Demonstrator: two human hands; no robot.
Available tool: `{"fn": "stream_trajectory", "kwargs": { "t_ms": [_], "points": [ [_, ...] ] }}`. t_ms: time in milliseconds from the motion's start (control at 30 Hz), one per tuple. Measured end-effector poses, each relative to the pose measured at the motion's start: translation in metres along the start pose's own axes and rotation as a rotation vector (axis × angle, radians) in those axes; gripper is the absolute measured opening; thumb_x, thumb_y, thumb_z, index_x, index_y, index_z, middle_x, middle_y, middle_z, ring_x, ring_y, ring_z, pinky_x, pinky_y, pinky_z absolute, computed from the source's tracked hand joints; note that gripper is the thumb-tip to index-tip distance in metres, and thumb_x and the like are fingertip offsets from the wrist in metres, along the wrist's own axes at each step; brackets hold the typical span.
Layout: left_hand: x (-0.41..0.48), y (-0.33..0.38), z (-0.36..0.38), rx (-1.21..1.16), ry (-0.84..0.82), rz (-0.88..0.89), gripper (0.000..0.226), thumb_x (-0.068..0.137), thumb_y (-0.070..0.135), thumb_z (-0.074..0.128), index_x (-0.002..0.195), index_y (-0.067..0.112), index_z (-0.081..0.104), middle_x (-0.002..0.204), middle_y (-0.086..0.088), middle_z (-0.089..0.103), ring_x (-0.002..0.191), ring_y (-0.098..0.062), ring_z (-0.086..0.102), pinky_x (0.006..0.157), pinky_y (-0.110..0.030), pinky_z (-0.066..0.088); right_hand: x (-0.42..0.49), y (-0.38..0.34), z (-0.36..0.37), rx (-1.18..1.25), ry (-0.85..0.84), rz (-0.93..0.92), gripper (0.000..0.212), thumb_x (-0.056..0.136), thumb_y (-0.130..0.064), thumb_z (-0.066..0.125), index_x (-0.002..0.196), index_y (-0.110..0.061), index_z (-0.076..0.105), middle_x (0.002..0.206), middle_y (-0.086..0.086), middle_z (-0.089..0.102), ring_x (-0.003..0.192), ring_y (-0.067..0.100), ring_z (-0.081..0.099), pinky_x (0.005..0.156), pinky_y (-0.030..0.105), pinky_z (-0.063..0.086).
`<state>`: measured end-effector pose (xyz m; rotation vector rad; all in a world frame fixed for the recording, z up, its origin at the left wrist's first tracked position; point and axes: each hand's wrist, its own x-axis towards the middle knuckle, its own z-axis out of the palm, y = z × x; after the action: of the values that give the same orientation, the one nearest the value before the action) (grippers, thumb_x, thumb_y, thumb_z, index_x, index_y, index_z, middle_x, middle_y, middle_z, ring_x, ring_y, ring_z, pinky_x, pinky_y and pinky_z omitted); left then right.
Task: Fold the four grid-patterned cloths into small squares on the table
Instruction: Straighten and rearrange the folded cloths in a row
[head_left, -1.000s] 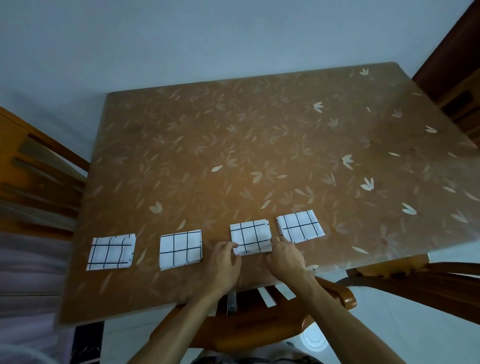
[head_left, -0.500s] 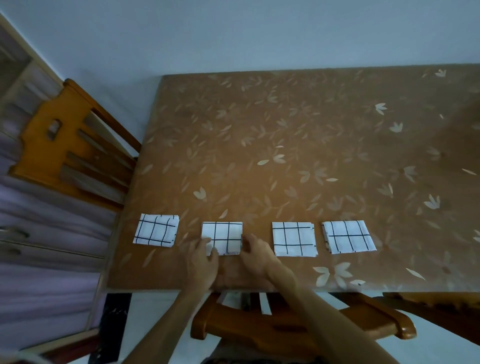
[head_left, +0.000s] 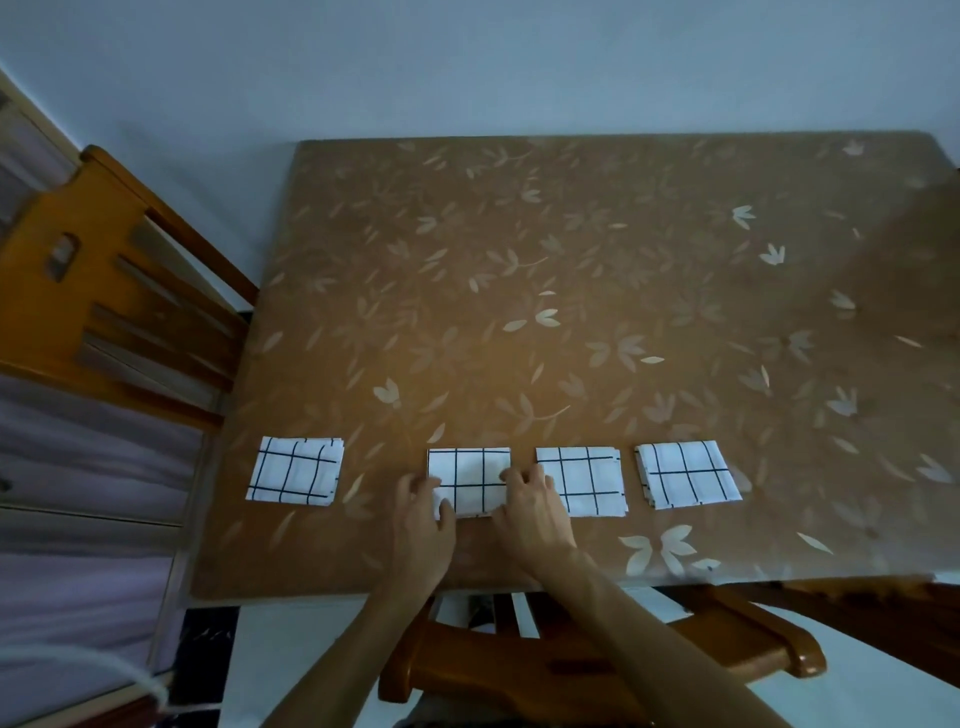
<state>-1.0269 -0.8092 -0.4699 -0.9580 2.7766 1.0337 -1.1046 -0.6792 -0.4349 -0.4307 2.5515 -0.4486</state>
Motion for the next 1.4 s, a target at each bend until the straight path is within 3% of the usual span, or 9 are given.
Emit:
{"fn": "stream_trajectory", "kwargs": {
  "t_ms": [200, 400, 533, 633, 833, 1033, 1167, 1267, 1400],
  "points": [
    [0.021, -0.02, -0.018, 0.172, 0.168, 0.071, 0.033, 0.093, 0.021, 0.057, 0.126, 0.017, 0.059, 0.143, -0.01, 0.046, 0.131, -0.028, 0.043, 0.107, -0.047, 0.04, 0.003, -0.027, 0.008, 0.024, -0.009, -0.257, 0.037, 0.095, -0.014, 0.047, 0.13, -0.009, 0.056, 0.128, 0.012, 0.052, 0.114, 0.028, 0.05, 0.095, 0.036, 0.046],
    [0.048, -0.081, -0.064, 0.228, 0.326, -0.259, 0.059, 0.089, 0.035, 0.064, 0.141, 0.014, 0.045, 0.151, -0.026, 0.034, 0.139, -0.042, 0.032, 0.111, -0.055, 0.033, 0.013, -0.063, 0.012, 0.154, -0.16, -0.331, 0.032, 0.098, -0.021, 0.047, 0.126, -0.008, 0.057, 0.119, 0.013, 0.058, 0.109, 0.029, 0.057, 0.089, 0.036, 0.048],
    [0.057, -0.116, -0.083, 0.22, 0.244, -0.412, 0.071, 0.084, 0.05, 0.067, 0.142, 0.016, 0.043, 0.142, -0.025, 0.042, 0.128, -0.043, 0.041, 0.102, -0.058, 0.041, 0.023, -0.081, 0.016, 0.099, -0.208, -0.412, 0.035, 0.095, -0.024, 0.053, 0.124, -0.005, 0.054, 0.118, 0.014, 0.058, 0.106, 0.03, 0.057, 0.088, 0.035, 0.045],
    [0.054, -0.12, -0.086, 0.206, 0.173, -0.334, 0.063, 0.082, 0.042, 0.071, 0.137, 0.02, 0.051, 0.144, -0.016, 0.042, 0.131, -0.037, 0.038, 0.104, -0.056, 0.042, 0.029, -0.089, 0.019, 0.085, -0.205, -0.435, 0.033, 0.094, -0.022, 0.053, 0.122, -0.004, 0.054, 0.119, 0.015, 0.059, 0.106, 0.032, 0.058, 0.086, 0.036, 0.044],
    [0.049, -0.124, -0.082, 0.163, -0.041, 0.11, 0.054, 0.079, 0.028, 0.076, 0.128, 0.033, 0.054, 0.149, 0.005, 0.038, 0.139, -0.018, 0.033, 0.111, -0.049, 0.038, 0.032, -0.095, 0.026, 0.097, -0.166, -0.461, 0.034, 0.091, -0.02, 0.06, 0.122, -0.005, 0.057, 0.119, 0.012, 0.055, 0.103, 0.03, 0.057, 0.075, 0.029, 0.04],
    [0.047, -0.114, -0.083, 0.123, -0.19, 0.243, 0.06, 0.081, 0.002, 0.064, 0.127, 0.038, 0.055, 0.159, 0.013, 0.026, 0.15, -0.007, 0.011, 0.121, -0.043, 0.024, 0.038, -0.089, 0.053, 0.038, -0.14, -0.481, 0.062, 0.082, -0.013, 0.068, 0.14, -0.016, 0.045, 0.142, 0.007, 0.041, 0.109, 0.03, 0.058, 0.082, 0.04, 0.056],
    [0.04, -0.095, -0.086, 0.067, -0.074, 0.282, 0.054, 0.08, -0.012, 0.063, 0.115, 0.028, 0.067, 0.153, 0.01, 0.038, 0.144, -0.004, 0.022, 0.114, -0.032, 0.031, 0.043, -0.092, 0.045, -0.059, -0.187, -0.525, 0.077, 0.077, -0.027, 0.078, 0.144, -0.02, 0.04, 0.158, 0.003, 0.021, 0.118, 0.029, 0.054, 0.079, 0.039, 0.056],
    [0.026, -0.086, -0.081, 0.013, 0.227, 0.11, 0.034, 0.082, 0.003, 0.068, 0.113, 0.019, 0.066, 0.133, 0.001, 0.052, 0.117, -0.006, 0.043, 0.099, -0.037, 0.049, 0.045, -0.095, 0.044, -0.167, -0.261, -0.535, 0.071, 0.082, -0.023, 0.074, 0.143, -0.021, 0.04, 0.163, 0.005, 0.007, 0.124, 0.032, 0.051, 0.082, 0.041, 0.055],
    [0.007, -0.084, -0.06, 0.103, 0.15, -0.023, 0.064, 0.071, 0.052, 0.076, 0.124, 0.02, 0.059, 0.124, -0.003, 0.05, 0.107, -0.013, 0.047, 0.088, -0.025, 0.049, 0.04, -0.099, 0.041, -0.195, -0.335, -0.472, 0.07, 0.08, -0.033, 0.075, 0.141, -0.018, 0.043, 0.151, 0.009, 0.026, 0.121, 0.032, 0.053, 0.091, 0.041, 0.052]
  ]
}}
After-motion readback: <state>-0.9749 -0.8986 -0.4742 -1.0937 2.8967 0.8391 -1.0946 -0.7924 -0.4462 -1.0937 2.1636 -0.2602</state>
